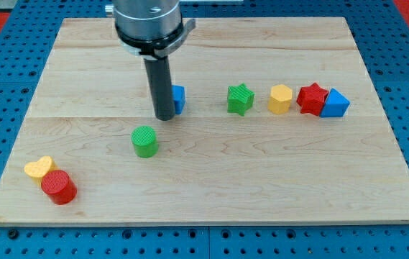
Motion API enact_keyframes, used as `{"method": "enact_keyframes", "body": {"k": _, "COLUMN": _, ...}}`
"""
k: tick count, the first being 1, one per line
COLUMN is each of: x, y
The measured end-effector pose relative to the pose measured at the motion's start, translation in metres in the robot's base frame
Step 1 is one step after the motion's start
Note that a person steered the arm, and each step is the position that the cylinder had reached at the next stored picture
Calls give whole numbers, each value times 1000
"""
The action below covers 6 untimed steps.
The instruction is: Nudge the blue cube down a bit
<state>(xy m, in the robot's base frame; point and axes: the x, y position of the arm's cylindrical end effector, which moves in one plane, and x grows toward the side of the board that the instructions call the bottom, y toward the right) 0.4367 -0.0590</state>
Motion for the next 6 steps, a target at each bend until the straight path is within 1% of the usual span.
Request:
{"method": "enact_keyframes", "body": {"k": 1, "x": -4, "y": 15}}
{"method": "enact_keyframes", "body": {"k": 2, "x": -2, "y": 16}}
{"method": "enact_keyframes", "body": {"k": 4, "x": 60, "y": 17}}
{"method": "enact_keyframes", "body": {"k": 5, "x": 53, "y": 10}}
{"method": "enact_keyframes", "body": {"k": 6, "x": 15, "y": 12}}
